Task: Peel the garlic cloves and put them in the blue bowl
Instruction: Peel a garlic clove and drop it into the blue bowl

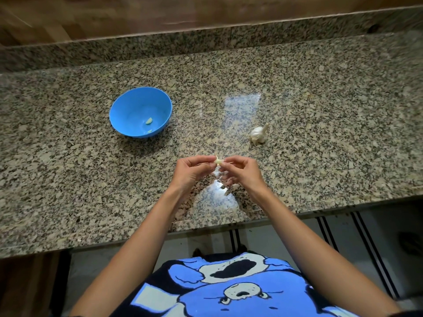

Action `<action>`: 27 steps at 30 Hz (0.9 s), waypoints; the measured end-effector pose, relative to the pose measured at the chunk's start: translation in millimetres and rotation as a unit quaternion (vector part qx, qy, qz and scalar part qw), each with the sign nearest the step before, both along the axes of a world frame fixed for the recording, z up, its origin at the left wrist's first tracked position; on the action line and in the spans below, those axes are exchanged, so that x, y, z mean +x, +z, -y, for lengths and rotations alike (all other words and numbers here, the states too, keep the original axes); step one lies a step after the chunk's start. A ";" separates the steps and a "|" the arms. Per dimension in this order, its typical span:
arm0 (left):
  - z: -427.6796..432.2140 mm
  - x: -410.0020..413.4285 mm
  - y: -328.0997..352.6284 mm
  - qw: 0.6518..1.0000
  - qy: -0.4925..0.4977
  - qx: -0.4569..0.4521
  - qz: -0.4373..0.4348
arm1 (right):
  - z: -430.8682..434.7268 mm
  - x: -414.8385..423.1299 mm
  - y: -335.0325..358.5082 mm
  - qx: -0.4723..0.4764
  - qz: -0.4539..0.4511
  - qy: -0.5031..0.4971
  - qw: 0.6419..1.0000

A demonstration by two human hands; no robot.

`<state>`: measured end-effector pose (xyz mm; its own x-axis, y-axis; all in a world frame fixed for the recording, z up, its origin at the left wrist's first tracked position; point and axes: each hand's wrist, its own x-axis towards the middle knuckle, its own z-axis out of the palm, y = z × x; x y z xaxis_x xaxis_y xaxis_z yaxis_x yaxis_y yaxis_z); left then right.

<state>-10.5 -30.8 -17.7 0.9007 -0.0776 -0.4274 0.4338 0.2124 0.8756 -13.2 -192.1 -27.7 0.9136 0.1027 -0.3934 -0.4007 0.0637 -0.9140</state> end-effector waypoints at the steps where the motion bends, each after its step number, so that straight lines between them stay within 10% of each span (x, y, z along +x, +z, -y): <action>1: 0.0 0.2 0.8 1.000 -0.007 0.010 0.007 | 0.2 0.0 -0.3 -0.009 0.016 -0.005 1.000; 12: 2.2 -0.5 -2.4 0.999 -0.006 0.035 0.024 | 1.1 1.2 -1.0 -0.046 0.099 -0.011 0.994; 27: -15.0 5.4 -6.9 0.992 0.070 -0.102 -0.035 | 5.9 -1.2 3.9 0.129 -0.117 -0.044 0.984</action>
